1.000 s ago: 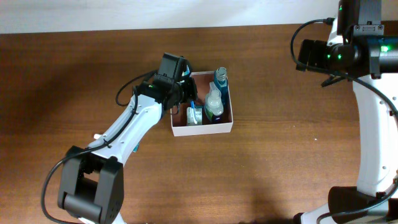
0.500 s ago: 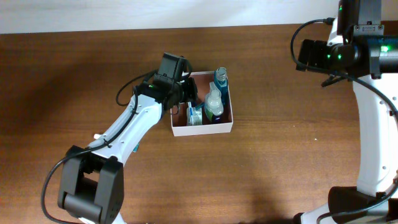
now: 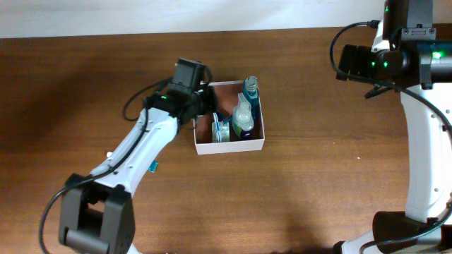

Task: Pack container
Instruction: 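Lift the toothbrush with the left gripper and lower it into the box, then open the left gripper and withdraw it left toward the toothpaste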

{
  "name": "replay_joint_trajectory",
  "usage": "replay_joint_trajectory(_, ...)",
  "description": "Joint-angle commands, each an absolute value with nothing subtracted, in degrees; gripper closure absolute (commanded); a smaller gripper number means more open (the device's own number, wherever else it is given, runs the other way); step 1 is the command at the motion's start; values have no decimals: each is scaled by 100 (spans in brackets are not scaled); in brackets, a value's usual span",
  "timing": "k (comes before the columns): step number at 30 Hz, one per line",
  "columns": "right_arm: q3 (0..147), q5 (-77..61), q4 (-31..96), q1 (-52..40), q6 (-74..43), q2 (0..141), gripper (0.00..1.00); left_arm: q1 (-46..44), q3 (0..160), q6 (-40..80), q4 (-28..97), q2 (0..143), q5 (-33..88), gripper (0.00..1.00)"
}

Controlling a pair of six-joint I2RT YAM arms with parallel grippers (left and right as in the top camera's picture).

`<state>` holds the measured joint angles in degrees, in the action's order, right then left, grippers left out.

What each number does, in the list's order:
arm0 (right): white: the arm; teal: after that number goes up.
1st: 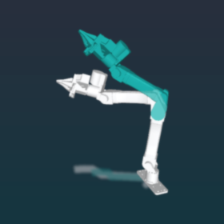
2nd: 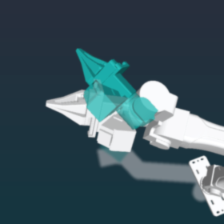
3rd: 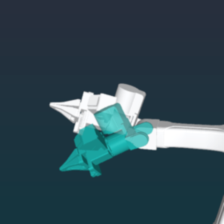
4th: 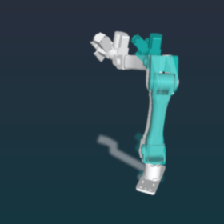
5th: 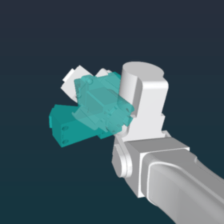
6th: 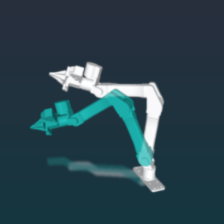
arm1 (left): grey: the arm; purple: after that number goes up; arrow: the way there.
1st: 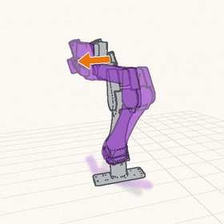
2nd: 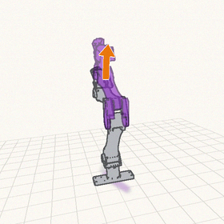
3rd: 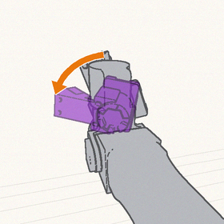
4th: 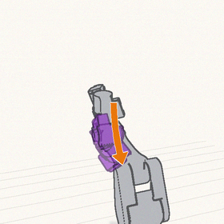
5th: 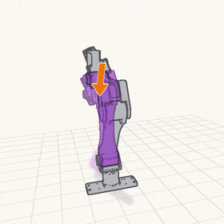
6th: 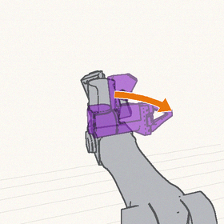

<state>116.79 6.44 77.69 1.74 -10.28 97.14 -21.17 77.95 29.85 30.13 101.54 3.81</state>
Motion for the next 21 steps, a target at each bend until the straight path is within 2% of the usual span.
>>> replay_joint_trajectory(1,11690,716,7758,196,-996,9723,1,-1850,7848,2976,3286,9950,-410,69)
replay_joint_trajectory(6,11690,716,7758,196,-993,9723,1,-1470,7848,3004,3660,9950,-906,76)
replay_joint_trajectory(21,11690,716,7758,196,-996,9723,1,-272,7767,3977,4224,9953,-910,79)
